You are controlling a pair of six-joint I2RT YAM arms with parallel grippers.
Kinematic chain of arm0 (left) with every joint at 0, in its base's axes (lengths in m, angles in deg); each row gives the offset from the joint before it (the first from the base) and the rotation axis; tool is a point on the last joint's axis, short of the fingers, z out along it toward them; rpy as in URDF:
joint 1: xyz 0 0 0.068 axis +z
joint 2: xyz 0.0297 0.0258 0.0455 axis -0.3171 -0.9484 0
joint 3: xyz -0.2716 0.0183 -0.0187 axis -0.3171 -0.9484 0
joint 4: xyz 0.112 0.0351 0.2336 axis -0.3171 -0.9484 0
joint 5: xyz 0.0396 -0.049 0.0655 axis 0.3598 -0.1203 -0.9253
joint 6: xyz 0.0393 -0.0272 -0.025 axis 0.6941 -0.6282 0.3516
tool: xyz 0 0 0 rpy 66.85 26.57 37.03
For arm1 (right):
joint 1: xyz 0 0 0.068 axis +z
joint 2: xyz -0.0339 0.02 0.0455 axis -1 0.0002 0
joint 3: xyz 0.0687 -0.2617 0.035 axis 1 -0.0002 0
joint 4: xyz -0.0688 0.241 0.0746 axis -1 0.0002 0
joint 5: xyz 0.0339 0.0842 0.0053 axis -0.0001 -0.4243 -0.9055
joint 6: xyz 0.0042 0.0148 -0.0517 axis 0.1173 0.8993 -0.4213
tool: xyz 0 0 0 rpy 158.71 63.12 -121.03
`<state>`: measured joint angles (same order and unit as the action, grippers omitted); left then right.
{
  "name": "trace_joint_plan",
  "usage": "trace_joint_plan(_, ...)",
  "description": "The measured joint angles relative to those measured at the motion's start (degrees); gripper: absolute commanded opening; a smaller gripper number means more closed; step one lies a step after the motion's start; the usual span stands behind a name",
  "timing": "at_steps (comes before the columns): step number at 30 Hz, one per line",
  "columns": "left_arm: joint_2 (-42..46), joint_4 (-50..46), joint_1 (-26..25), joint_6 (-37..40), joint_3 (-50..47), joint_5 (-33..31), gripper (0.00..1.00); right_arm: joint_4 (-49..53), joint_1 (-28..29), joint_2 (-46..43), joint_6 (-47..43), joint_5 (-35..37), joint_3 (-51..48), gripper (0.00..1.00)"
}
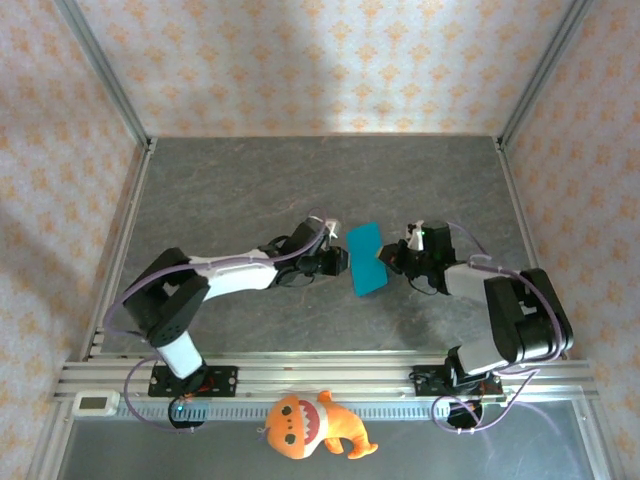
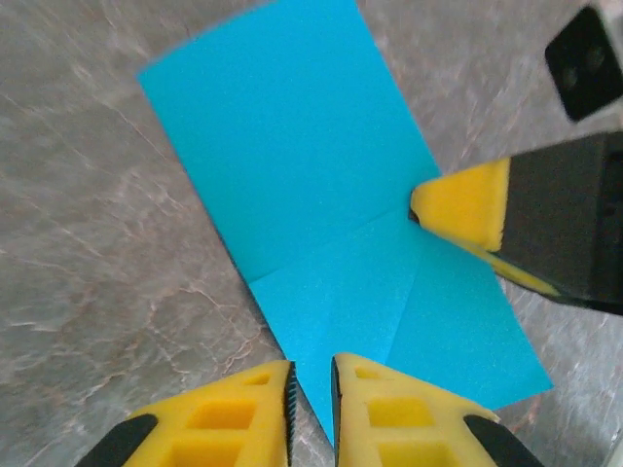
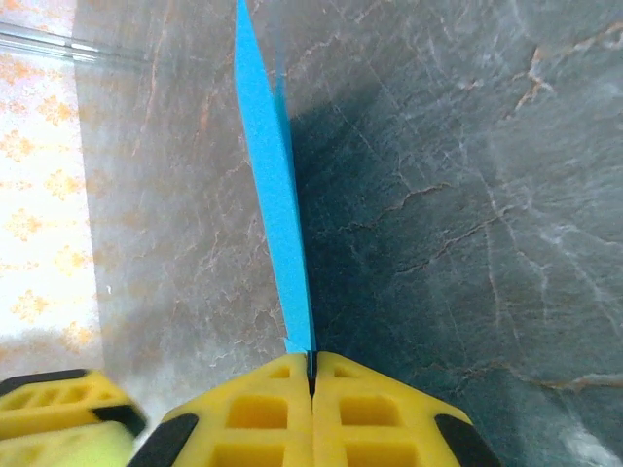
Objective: Fold a paper plane with a square sheet of paper (pick it up from the middle)
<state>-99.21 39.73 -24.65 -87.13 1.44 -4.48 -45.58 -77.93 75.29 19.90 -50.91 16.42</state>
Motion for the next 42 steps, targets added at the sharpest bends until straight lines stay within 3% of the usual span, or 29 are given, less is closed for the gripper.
trace_joint_plan(6,8.2,3.1,0.4,-2.2,-6.5,-9.0,0.35,9.9,6.4,-4.0,-3.5,11.1,3.4,0.04)
trace_joint_plan(13,16.8,4.6,2.7,-5.8,-13.6,-18.0,0.61,23.5,16.5,-6.7,-8.5,33.6,14.5,0.02)
trace_joint_plan(20,21.4,5.1,5.9,-8.2,-18.2,-21.5,0.67,35.8,21.4,-5.7,-12.6,58.4,22.3,0.00)
trace_joint_plan(23,23.0,5.2,7.2,-9.4,-20.1,-22.3,0.68,39.4,22.3,-3.9,-12.8,64.7,24.4,0.01)
trace_joint_plan(32,27.2,6.0,9.9,-12.5,-24.6,-22.8,0.70,43.9,23.7,3.6,-11.3,70.2,27.7,0.01)
trace_joint_plan(42,34.7,6.3,10.7,-13.6,-28.7,-25.0,0.71,45.8,30.4,14.9,-10.1,67.4,34.5,0.04)
